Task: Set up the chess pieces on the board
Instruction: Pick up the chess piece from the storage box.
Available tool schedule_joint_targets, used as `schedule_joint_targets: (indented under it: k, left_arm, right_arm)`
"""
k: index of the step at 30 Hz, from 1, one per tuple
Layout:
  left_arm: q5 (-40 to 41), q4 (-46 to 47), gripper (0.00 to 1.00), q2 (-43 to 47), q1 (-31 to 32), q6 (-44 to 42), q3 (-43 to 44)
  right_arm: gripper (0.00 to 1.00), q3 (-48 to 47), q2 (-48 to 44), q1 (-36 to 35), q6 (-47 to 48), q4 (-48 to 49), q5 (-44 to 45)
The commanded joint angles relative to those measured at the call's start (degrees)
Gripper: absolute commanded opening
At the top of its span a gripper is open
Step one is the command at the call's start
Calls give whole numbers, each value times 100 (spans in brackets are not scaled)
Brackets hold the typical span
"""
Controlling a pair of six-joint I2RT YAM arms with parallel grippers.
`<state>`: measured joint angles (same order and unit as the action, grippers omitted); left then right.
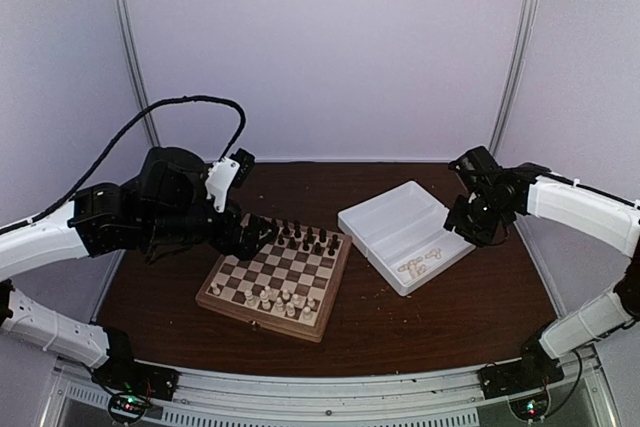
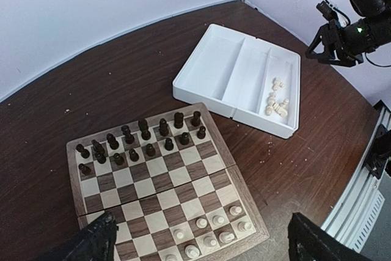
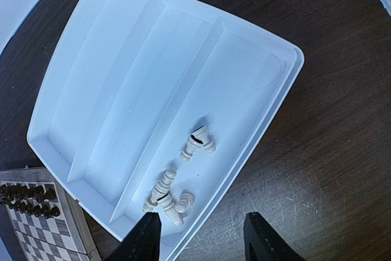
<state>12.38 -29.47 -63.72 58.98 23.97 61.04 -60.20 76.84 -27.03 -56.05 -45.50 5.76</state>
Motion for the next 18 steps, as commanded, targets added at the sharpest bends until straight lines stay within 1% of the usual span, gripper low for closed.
schedule_joint_targets:
  k: [1,5,9,12,15,18]
  left_arm:
    - [131,381,98,-13,-84,130,-53]
    - [-23,357,98,-35,-152,221,-100]
    - [-51,460,98,36,-154,300,-234]
    - [-71,623,98,96,-153,309,-336]
    - [-42,625,98,96,-151,276,-209]
    - [-76,636,98,29,-154,240,-96]
  right_arm:
    - [50,-231,344,88,-248,112,-65]
    - [48,-303,646,118,-315,189,-86]
    - [42,-211,850,138,-397,411,-295]
    - [39,-176,997,143,-434,515,-363]
    - [38,-233,1132,149,-491,638,-408]
    - [38,-459,1402,154,-469,532,-313]
